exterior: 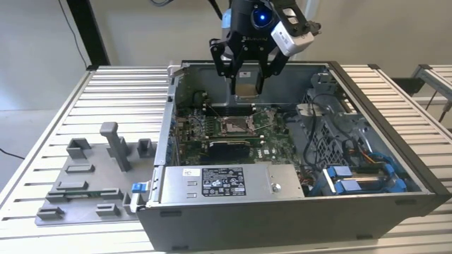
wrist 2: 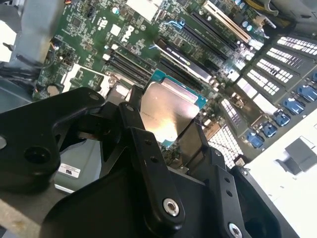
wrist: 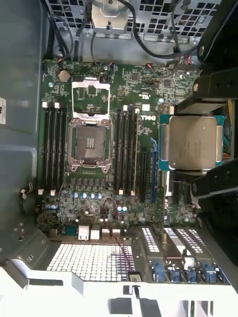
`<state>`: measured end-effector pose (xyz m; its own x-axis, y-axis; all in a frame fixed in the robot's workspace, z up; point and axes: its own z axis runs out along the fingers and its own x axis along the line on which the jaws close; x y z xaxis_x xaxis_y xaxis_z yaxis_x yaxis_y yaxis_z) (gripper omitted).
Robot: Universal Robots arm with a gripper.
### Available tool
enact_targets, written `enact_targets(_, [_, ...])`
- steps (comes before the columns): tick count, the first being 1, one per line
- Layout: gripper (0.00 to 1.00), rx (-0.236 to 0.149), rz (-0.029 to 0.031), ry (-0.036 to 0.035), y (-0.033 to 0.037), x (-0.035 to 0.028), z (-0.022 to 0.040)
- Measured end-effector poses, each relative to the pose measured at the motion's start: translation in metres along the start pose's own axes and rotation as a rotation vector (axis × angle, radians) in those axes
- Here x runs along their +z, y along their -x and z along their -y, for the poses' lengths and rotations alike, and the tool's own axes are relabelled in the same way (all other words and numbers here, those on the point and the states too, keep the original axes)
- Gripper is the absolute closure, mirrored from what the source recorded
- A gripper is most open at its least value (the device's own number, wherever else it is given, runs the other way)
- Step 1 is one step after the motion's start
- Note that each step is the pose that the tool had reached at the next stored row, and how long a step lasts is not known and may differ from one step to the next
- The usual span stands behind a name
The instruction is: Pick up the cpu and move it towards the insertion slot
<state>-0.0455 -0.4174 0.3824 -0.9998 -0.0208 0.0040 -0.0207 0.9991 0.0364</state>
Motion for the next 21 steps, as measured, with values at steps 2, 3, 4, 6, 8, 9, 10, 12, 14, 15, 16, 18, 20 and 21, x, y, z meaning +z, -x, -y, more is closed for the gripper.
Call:
enact_targets(2, [1.0,0.0,0.0,0.0,0.0001,0.0001,-0.0028])
enact_targets(3, [1.0,0.0,0.0,-0.0001,0.0001,0.0001,-0.004])
enact_targets(4, [1.0,0.0,0.0,-0.0001,0.0001,0.0002,-0.0053])
enact_targets(6, [1.0,0.0,0.0,0.0,0.0002,0.0003,-0.0078])
enact_targets(8, [1.0,0.0,0.0,0.0,0.0003,0.0004,-0.0107])
enact_targets(9, [1.0,0.0,0.0,-0.0001,0.0003,0.0005,-0.0125])
enact_targets(10, [1.0,0.0,0.0,0.0,0.0003,0.0006,-0.0144])
enact_targets(12, [1.0,0.0,0.0,0.0,0.0004,0.0009,-0.0191])
enact_targets(14, [1.0,0.0,0.0,0.0,0.0005,0.0011,-0.0246])
enact_targets(15, [1.0,0.0,0.0,0.0,0.0006,0.0014,-0.0272])
enact_targets(16, [1.0,0.0,0.0,-0.0001,0.0006,0.0014,-0.0296])
enact_targets(18, [1.0,0.0,0.0,-0.0002,0.0008,0.0018,-0.0365])
enact_targets(20, [1.0,0.0,0.0,0.0,0.0012,0.0023,-0.0434])
enact_targets(21, [1.0,0.0,-0.0001,-0.0002,0.0021,0.0024,-0.0457])
